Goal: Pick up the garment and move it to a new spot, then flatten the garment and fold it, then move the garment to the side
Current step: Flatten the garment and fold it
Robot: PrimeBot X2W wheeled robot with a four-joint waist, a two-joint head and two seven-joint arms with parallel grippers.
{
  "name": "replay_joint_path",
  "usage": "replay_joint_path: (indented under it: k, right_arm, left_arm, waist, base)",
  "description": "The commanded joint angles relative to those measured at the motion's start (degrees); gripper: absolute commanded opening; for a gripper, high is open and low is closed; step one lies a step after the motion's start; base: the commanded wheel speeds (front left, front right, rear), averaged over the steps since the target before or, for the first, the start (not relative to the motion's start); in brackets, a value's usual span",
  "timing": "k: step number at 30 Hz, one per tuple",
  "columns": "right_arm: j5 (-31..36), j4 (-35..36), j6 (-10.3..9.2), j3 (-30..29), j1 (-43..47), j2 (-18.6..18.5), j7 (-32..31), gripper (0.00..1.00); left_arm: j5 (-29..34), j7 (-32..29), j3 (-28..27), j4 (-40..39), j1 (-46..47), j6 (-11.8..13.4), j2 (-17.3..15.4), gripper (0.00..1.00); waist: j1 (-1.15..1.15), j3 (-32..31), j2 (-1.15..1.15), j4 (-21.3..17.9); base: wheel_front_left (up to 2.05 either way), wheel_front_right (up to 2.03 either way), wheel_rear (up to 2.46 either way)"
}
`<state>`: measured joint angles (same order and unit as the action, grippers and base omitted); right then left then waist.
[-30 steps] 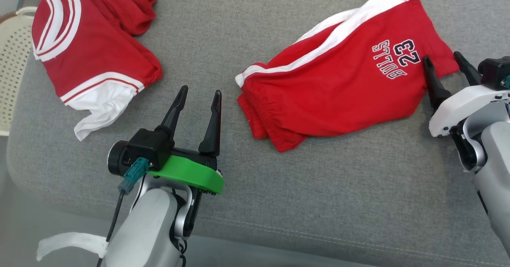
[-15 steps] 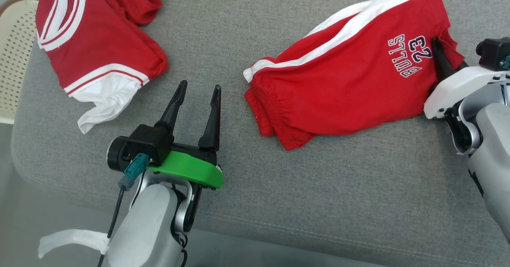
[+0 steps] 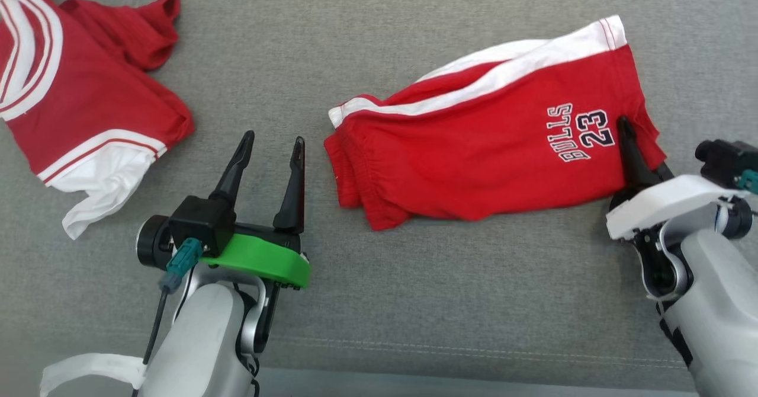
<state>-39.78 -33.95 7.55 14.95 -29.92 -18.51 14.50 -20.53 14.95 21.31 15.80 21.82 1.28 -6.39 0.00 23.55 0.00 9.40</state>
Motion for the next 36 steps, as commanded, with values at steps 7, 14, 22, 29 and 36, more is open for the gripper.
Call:
replay_joint_path:
  k: [7,14,22,29,36]
  right_arm:
    - [0.04,5.97,-0.12,-6.63,11.54,3.53,0.61,0.0]
    - [2.07,10.89,-0.11,-13.22,18.35,8.54,0.78,0.0]
    - [4.55,12.86,-0.1,-14.39,17.35,10.04,0.6,0.0]
    - [11.96,21.33,-0.08,-8.55,14.38,11.75,-0.12,0.0]
    - [15.27,29.28,-0.07,1.25,12.93,13.78,-3.42,0.0]
  left_arm:
    - [0.23,-0.41,-0.7,-0.22,-1.7,1.1,-1.83,1.0]
    - [-0.14,-2.02,-0.78,-1.86,-3.24,1.83,-3.36,1.0]
    - [-0.43,-3.03,-0.38,-3.24,-3.7,2.37,-3.89,1.0]
    - [-0.78,-2.99,-0.11,-3.71,-3.94,2.79,-3.7,1.0]
    - [-1.24,-2.61,0.16,-3.37,-3.55,2.61,-3.1,1.0]
  waist:
    - [0.0,-3.57,0.0,-6.79]
    - [0.0,-5.23,0.0,-9.48]
    - [0.0,-5.98,0.0,-9.91]
    - [0.0,-6.59,0.0,-8.9]
    - [0.0,-6.44,0.0,-7.0]
  base:
    - [0.0,0.0,0.0]
    - [0.0,0.0,0.0]
    - [0.0,0.0,0.0]
    - [0.0,0.0,0.0]
    - [0.0,0.0,0.0]
